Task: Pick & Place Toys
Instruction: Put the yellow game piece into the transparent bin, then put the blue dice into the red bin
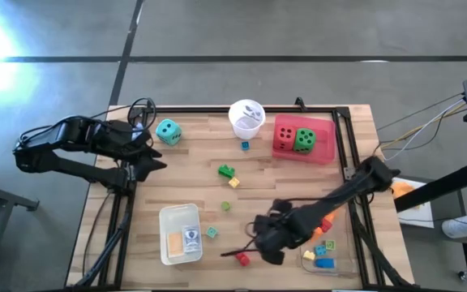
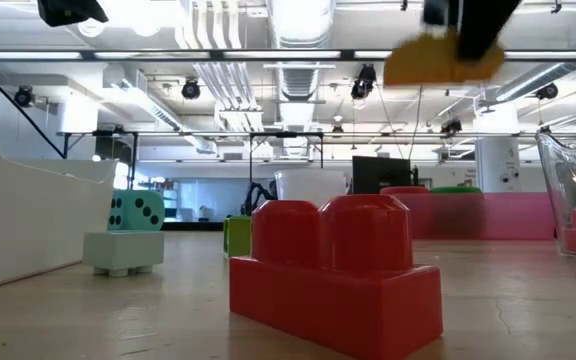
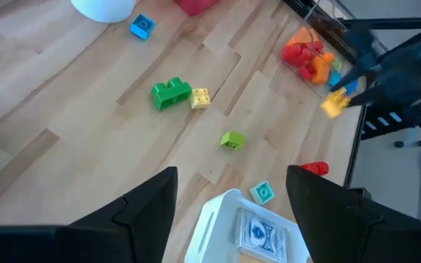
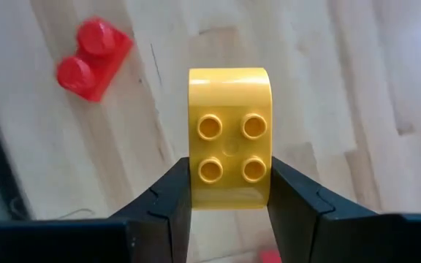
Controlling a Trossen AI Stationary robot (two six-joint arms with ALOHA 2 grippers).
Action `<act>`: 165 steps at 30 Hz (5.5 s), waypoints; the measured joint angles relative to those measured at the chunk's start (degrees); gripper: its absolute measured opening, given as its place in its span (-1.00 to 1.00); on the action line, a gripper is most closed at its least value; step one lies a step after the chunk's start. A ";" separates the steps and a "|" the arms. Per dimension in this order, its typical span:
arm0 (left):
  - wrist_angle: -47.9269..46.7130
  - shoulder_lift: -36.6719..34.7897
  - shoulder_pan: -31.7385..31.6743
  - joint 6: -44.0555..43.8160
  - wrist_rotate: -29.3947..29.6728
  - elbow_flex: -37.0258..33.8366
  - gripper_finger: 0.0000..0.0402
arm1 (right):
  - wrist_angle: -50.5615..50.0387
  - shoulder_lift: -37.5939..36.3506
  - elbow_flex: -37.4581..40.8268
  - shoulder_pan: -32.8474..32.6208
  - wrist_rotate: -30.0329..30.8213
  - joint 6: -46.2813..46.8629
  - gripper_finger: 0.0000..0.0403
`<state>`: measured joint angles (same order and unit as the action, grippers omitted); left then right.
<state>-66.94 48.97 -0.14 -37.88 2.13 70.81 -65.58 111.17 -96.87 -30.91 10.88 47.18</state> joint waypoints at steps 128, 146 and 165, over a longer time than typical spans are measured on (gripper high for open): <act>0.84 5.58 -2.86 0.67 12.05 0.04 0.30 | 27.88 -28.24 42.43 -19.94 -13.72 56.43 0.65; 1.48 21.51 -40.15 17.23 7.28 0.35 0.30 | 11.95 -27.82 26.16 -20.07 9.20 53.42 0.65; 2.40 36.15 -50.64 27.27 9.27 0.15 0.79 | 12.67 -27.71 28.77 -19.92 12.25 54.84 0.65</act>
<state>-64.53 85.12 -50.78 -10.61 11.40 70.96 -52.91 83.46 -68.10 -50.83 23.14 102.02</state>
